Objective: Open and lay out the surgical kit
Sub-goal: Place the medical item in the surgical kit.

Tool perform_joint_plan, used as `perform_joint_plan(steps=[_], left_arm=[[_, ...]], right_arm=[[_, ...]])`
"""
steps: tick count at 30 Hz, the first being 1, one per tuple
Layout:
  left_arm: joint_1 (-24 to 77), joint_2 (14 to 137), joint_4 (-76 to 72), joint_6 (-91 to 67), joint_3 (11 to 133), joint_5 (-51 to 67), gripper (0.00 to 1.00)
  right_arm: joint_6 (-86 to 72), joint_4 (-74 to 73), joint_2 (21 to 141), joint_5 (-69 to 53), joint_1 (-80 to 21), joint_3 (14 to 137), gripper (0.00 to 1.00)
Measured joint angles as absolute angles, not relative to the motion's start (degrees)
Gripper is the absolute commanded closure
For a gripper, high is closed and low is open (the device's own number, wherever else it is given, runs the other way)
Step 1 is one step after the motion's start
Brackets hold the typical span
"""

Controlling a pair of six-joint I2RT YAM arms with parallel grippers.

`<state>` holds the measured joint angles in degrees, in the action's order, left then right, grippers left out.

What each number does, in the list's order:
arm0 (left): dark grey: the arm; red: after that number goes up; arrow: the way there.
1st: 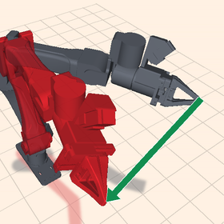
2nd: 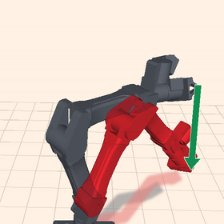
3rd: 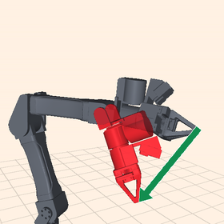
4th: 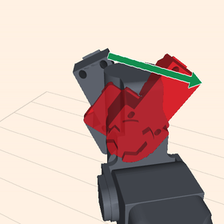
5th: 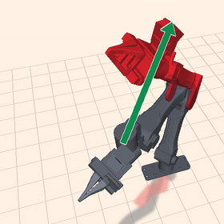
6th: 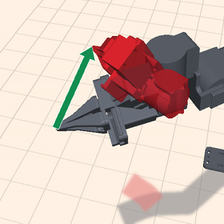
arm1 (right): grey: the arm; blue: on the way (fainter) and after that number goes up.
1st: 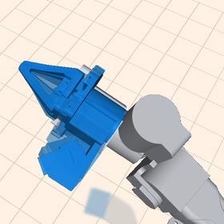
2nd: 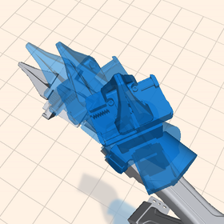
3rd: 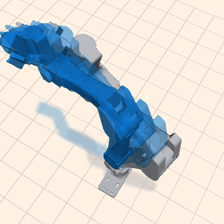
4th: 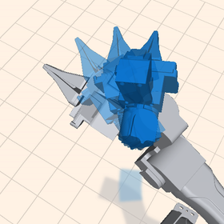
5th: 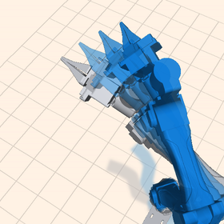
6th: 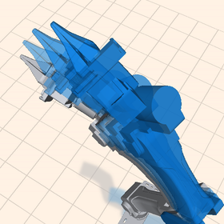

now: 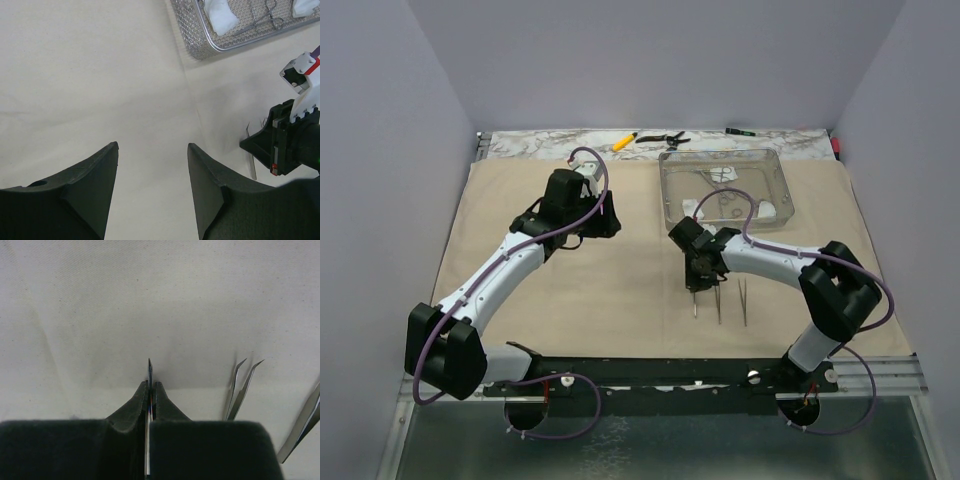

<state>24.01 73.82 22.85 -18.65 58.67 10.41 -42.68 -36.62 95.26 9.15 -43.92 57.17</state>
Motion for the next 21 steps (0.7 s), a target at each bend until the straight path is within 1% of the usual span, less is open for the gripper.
perform_joint_plan(steps=[6,8,12,21], left_arm=[[24.01,73.82,22.87,-18.15,58.54,10.02,0.41],[24.01,73.82,22.87,-18.02,58.48,9.93,0.41],[24.01,73.82,22.87,-17.85,58.37,9.76,0.41],[24.01,73.82,22.87,-17.28,58.35,9.52,0.41]], right_arm=[[-44.97,-37.04,95.59,10.87,-44.91,57.04,0.98],[-45.47,-36.95,96.03,11.29,-45.28,56.88,0.94],[-46.11,-36.93,96.12,12.01,-45.52,56.86,0.80],[-46.48,-37.58,96.09,13.45,-45.80,56.99,0.64]])
